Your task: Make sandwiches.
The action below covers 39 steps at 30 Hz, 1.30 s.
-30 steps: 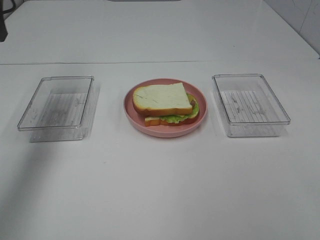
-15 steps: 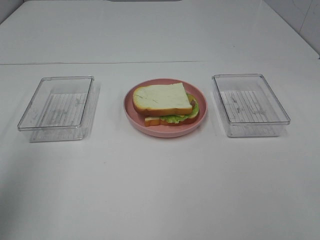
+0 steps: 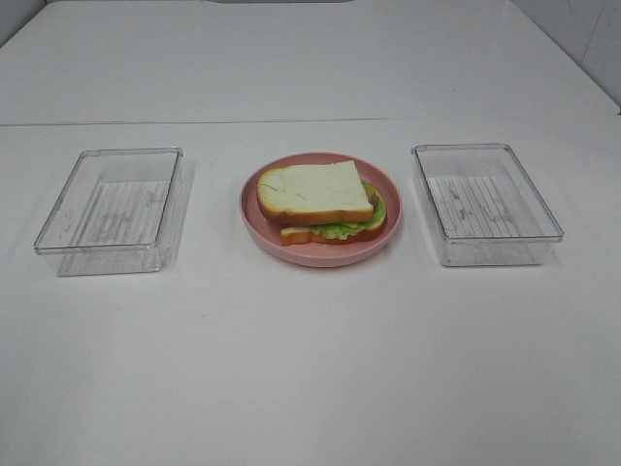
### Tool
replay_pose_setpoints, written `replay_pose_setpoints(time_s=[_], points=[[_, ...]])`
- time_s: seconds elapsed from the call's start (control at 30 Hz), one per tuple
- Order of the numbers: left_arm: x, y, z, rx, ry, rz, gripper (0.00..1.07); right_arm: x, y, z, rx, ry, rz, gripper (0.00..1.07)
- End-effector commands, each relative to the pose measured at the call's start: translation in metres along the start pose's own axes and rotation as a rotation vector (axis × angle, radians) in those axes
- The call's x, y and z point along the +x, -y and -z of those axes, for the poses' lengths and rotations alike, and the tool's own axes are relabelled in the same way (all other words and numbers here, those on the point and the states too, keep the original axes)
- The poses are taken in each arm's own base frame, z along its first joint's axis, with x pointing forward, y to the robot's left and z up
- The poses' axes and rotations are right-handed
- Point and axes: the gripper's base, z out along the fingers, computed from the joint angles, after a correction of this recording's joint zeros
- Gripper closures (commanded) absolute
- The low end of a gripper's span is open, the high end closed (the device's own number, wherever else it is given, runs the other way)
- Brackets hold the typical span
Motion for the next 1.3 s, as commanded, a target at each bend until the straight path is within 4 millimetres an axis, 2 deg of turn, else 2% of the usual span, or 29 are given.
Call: replay_pose_setpoints(time_s=[0.03,0.07,0.13,0.2,1.3], points=[[0.019,0.001,0.008,0.014,0.047,-0.002,0.09,0.001,-0.001,0.003,-0.002,0.033,0.006,0.11],[0.019,0.001,0.008,0.014,0.047,-0.002,0.09,0.001,-0.001,0.003,-0.002,0.033,0.006,0.11],[0.039,0.002,0.016,0.033,0.118,0.013,0.09,0.001,-0.001,0.003,-0.002,0.033,0.006,0.11],[0.04,0.002,0.015,0.035,0.11,0.013,0.09,0.001,-0.001,0.003,-0.002,0.033,0.006,0.11],[0.041,0.004,0.012,0.049,0.104,0.031,0.09,0.001,-0.001,0.002,-0.002,0.029,0.007,0.11]])
